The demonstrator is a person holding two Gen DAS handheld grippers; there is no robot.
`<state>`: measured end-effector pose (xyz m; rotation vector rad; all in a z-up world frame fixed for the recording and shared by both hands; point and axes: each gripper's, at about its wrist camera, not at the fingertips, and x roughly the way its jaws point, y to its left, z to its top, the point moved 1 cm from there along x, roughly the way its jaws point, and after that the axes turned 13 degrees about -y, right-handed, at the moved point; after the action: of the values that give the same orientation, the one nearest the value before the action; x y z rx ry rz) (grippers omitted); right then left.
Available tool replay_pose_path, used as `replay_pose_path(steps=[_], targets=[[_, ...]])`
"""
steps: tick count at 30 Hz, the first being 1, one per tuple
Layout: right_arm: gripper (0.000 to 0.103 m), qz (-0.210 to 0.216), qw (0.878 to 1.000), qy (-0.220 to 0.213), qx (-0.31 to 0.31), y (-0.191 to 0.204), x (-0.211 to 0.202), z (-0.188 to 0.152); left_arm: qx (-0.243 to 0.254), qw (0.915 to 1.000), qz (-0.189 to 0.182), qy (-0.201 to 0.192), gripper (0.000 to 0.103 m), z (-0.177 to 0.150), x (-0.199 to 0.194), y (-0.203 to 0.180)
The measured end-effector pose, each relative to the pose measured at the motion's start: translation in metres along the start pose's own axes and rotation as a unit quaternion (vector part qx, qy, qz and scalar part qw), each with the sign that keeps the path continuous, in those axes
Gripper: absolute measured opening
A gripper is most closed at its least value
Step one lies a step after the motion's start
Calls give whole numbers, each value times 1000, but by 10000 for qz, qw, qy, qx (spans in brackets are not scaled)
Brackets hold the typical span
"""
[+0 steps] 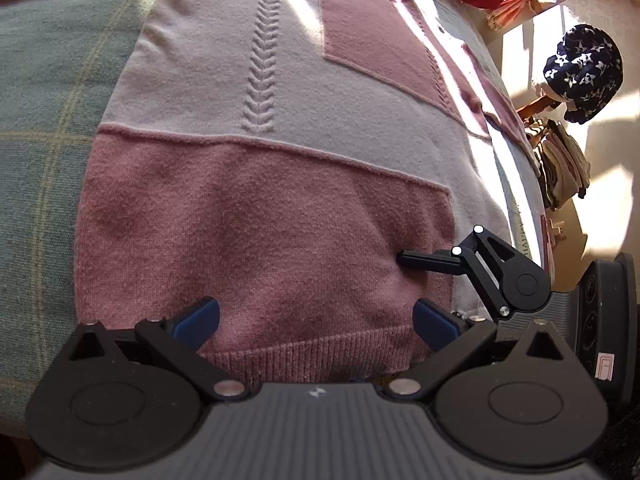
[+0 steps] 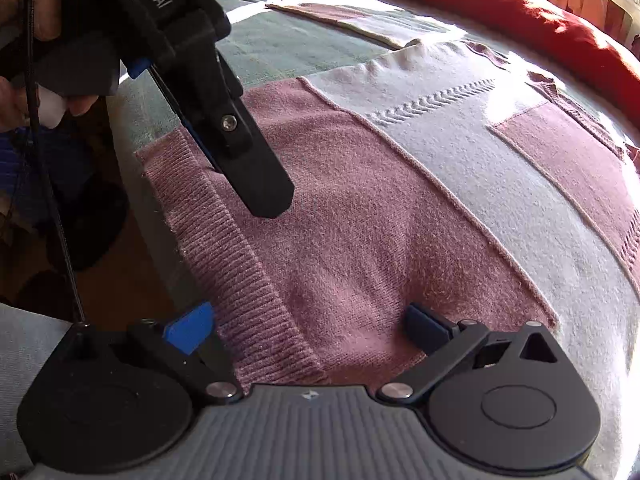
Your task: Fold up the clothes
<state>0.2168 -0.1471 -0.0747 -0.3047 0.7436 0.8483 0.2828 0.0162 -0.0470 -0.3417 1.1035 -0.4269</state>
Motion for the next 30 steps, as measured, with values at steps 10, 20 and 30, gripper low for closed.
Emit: replay_pose_path(steps=[10,20,30], targets=[[103,-1175,9912,-328,518,-49,-36,8,-92,9990,384,-217,102,13,25,20],[103,-1538,9647,773,1994,-71,-94,-77,-673,9967,320,-315,102,18,28,31],[103,-2083,9547,-230,2114,-145,-59,-39,425,9947,925,-131,102,10,39,-1]])
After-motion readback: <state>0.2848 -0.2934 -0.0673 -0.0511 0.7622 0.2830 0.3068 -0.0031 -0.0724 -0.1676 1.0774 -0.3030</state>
